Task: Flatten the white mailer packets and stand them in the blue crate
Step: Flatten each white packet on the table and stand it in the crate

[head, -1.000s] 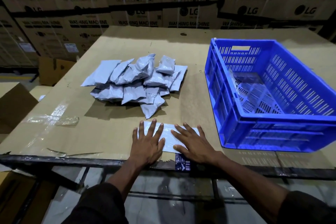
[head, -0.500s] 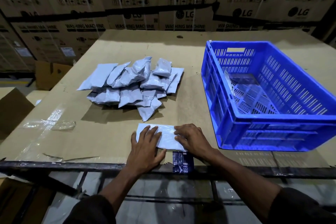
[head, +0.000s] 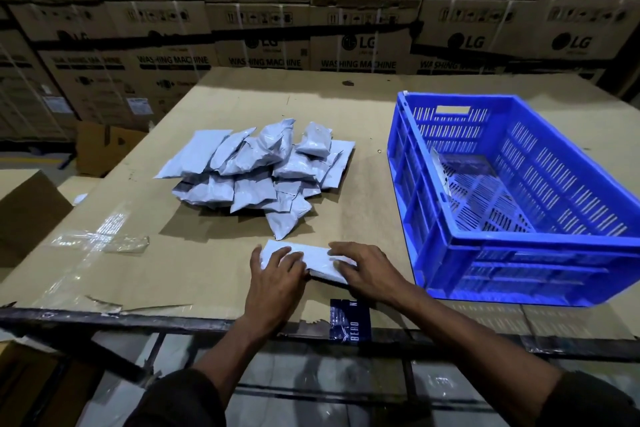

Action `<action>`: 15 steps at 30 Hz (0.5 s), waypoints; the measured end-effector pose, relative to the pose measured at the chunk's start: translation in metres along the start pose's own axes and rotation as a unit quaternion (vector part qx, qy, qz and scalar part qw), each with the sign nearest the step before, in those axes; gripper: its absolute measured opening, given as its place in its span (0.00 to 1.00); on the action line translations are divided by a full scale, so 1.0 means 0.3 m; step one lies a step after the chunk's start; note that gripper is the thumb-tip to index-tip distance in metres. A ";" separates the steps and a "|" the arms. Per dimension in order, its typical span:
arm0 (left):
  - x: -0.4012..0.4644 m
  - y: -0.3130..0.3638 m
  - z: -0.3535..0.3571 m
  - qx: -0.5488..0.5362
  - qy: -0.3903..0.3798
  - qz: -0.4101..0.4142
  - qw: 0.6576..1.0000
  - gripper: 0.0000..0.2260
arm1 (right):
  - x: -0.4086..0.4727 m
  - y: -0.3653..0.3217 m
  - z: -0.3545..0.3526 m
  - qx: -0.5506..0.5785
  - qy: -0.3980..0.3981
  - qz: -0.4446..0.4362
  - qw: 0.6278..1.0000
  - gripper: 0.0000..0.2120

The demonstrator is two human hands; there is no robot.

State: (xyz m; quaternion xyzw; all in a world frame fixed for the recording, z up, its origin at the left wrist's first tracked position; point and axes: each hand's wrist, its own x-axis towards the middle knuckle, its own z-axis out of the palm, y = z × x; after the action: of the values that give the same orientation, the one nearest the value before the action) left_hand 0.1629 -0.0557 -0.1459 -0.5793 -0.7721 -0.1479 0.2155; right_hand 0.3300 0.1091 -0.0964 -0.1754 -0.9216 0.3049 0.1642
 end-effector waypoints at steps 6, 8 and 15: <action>0.072 -0.057 -0.061 0.020 0.002 0.027 0.999 0.12 | -0.018 -0.039 -0.067 -0.192 -0.104 -0.237 0.947 0.11; 0.097 -0.081 -0.063 0.024 0.018 0.065 0.997 0.08 | -0.001 -0.054 -0.078 -0.245 -0.155 -0.255 0.922 0.10; 0.170 -0.055 -0.110 0.006 0.113 0.075 0.991 0.19 | 0.089 -0.085 -0.097 -0.323 -0.215 -0.176 0.905 0.01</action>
State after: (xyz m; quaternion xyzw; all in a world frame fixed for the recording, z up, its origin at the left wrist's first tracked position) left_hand 0.1403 -0.0339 -0.0913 -0.6138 -0.6981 -0.1910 0.3154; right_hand 0.3125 0.1158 -0.0532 0.0163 -0.9984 -0.0128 -0.0528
